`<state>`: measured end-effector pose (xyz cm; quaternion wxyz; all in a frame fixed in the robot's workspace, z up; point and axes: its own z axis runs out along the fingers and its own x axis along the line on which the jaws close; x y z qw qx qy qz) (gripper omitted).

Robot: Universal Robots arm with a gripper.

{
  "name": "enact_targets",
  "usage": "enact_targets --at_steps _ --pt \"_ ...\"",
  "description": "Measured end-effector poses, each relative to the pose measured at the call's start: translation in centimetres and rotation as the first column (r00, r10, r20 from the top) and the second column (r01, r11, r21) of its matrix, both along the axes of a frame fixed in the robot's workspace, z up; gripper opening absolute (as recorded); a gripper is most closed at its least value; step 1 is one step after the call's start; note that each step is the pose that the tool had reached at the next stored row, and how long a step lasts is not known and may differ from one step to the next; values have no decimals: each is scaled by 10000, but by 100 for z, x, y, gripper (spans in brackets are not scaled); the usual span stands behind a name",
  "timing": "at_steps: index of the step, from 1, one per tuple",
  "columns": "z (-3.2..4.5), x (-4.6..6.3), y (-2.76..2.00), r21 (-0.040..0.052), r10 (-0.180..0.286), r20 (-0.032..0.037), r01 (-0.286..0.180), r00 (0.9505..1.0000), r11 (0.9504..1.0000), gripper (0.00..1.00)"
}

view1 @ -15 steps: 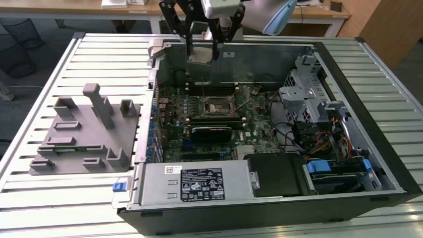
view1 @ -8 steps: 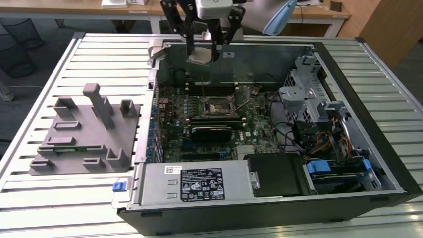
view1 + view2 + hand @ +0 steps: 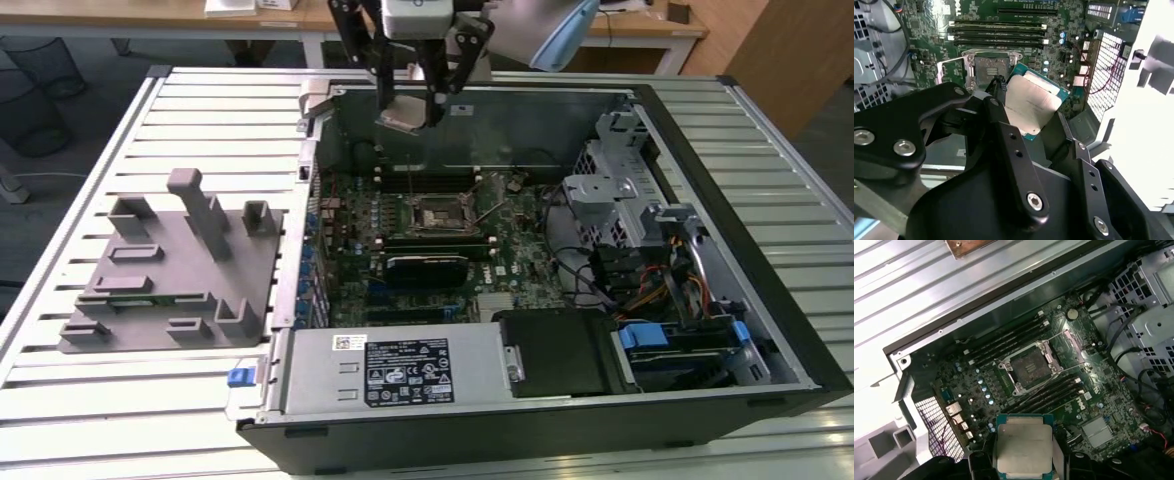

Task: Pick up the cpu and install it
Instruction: 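Place the cpu into insertion slot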

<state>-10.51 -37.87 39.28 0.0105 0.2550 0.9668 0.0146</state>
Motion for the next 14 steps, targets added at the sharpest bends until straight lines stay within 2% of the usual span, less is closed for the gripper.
enact_targets --at_steps 4,7,12,14 --pt "-6 0 2 3 -564 2 564 9984 9984 53" --pt "-9 0 3 1 -1027 1 1027 9947 9947 53" --pt "-15 0 8 2 -1666 2 1666 9860 9860 53" --pt "-17 0 17 0 -1989 2 1989 9800 9800 53"
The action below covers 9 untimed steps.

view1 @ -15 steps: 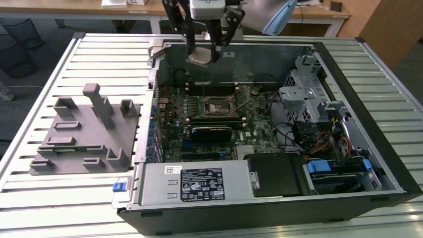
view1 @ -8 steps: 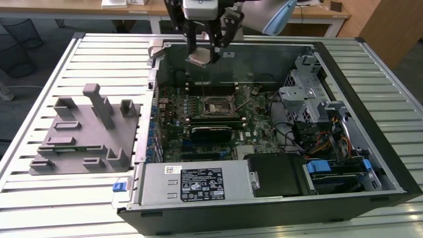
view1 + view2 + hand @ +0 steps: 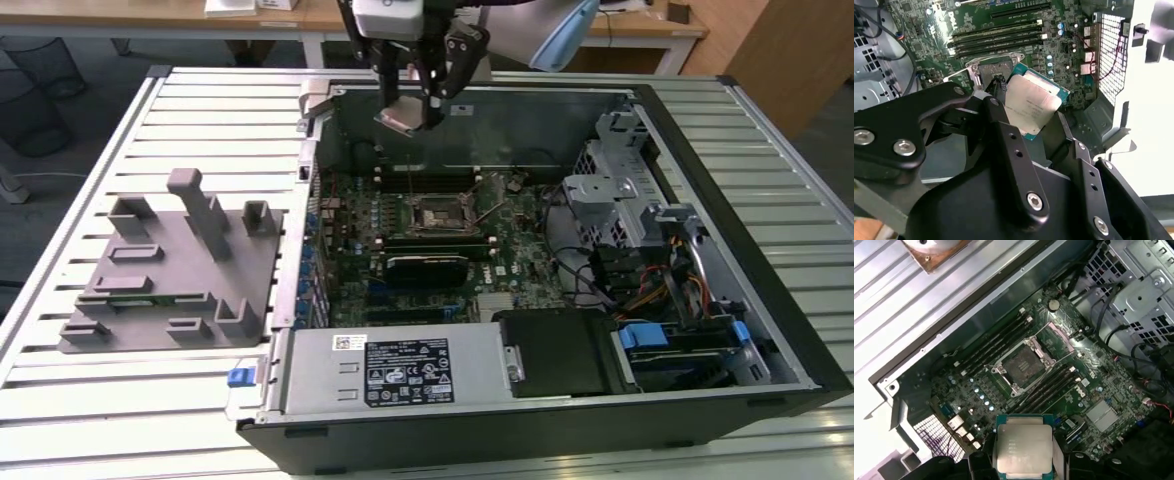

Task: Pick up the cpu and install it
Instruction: 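Place the cpu into insertion slot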

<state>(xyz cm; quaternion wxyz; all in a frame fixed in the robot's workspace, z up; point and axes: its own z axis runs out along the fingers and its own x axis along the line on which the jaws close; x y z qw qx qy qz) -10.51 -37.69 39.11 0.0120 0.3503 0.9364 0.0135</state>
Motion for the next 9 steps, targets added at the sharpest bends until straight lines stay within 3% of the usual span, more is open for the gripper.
enact_targets --at_steps 5,9 --pt "-5 0 9 0 -604 0 604 9982 9982 53" --pt "-8 0 14 -1 -1141 0 1141 9935 9935 53"
